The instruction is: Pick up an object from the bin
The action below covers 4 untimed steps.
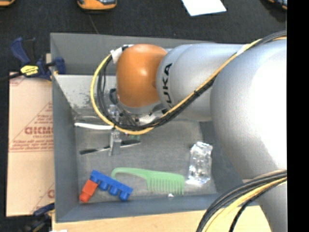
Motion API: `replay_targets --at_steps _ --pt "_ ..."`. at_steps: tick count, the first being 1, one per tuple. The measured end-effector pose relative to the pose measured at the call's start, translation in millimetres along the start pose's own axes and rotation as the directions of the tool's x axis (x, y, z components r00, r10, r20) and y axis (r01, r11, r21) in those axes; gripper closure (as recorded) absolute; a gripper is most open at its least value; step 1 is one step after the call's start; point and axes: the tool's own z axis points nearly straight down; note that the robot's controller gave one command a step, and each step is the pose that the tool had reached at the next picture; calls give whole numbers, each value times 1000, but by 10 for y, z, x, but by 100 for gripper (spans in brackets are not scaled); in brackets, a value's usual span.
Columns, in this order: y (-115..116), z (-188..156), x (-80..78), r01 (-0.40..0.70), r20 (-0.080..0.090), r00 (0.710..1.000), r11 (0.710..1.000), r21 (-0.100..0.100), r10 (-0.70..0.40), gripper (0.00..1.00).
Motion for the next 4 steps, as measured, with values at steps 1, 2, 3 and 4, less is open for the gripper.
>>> replay_targets --at_steps 1,2,3,4 --pt "-168 700 -162 5 -3 1000 1000 1 -5 0" --pt "-314 660 -242 134 11 991 991 -2 -134 0" --pt "-204 658 -200 46 7 999 999 -4 -46 0" --pt "-315 650 -251 125 13 992 992 -2 -125 0"
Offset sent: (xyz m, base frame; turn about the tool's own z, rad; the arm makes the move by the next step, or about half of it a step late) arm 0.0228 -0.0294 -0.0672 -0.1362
